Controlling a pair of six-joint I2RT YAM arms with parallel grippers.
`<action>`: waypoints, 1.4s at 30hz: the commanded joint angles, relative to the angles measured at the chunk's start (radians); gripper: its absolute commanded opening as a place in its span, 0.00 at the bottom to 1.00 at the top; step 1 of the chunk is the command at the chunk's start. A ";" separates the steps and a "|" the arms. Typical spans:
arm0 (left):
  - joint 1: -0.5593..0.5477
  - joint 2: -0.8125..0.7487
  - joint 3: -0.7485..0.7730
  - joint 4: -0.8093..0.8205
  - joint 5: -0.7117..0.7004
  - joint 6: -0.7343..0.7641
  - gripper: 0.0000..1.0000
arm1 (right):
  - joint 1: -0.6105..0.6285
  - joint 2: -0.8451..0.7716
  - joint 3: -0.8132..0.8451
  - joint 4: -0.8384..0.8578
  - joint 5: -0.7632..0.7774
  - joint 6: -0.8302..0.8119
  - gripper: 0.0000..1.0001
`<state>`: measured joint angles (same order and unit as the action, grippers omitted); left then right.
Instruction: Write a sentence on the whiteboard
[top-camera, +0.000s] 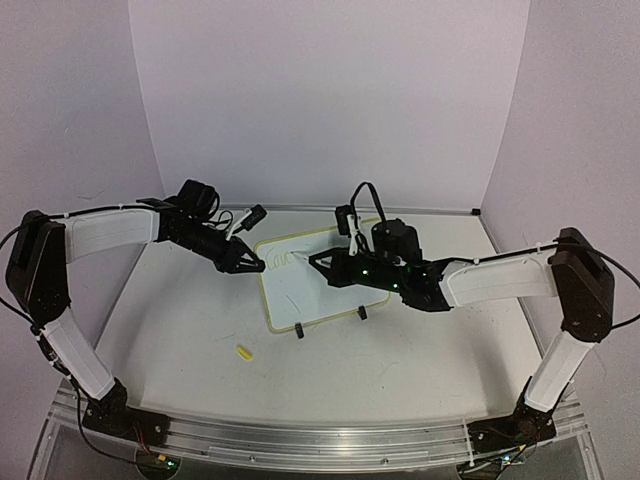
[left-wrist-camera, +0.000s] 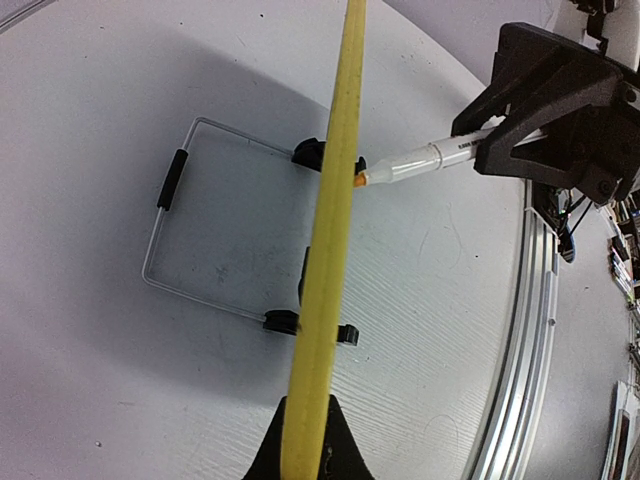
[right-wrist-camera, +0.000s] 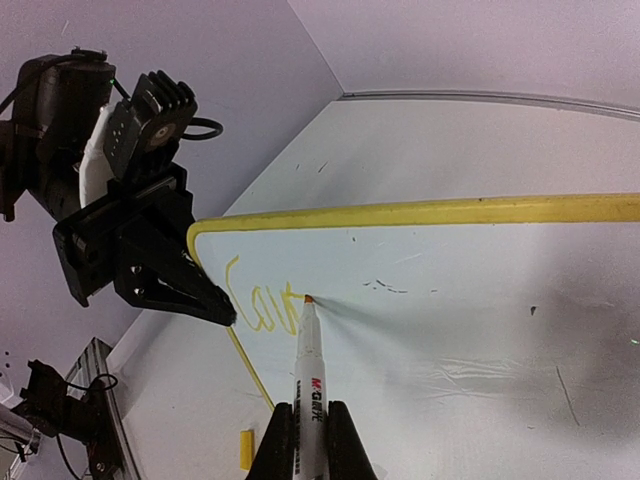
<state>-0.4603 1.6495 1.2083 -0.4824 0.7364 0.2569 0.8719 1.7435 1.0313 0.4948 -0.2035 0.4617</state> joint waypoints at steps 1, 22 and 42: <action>-0.001 0.005 0.019 -0.037 -0.109 0.030 0.00 | -0.008 0.001 -0.024 -0.020 0.025 0.013 0.00; -0.001 0.006 0.019 -0.038 -0.110 0.030 0.00 | -0.007 0.004 -0.053 0.096 0.032 0.080 0.00; -0.001 0.003 0.019 -0.040 -0.111 0.032 0.00 | -0.006 -0.014 -0.087 0.106 0.135 0.114 0.00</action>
<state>-0.4599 1.6496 1.2087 -0.4824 0.7345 0.2526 0.8731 1.7447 0.9618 0.6017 -0.1681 0.5615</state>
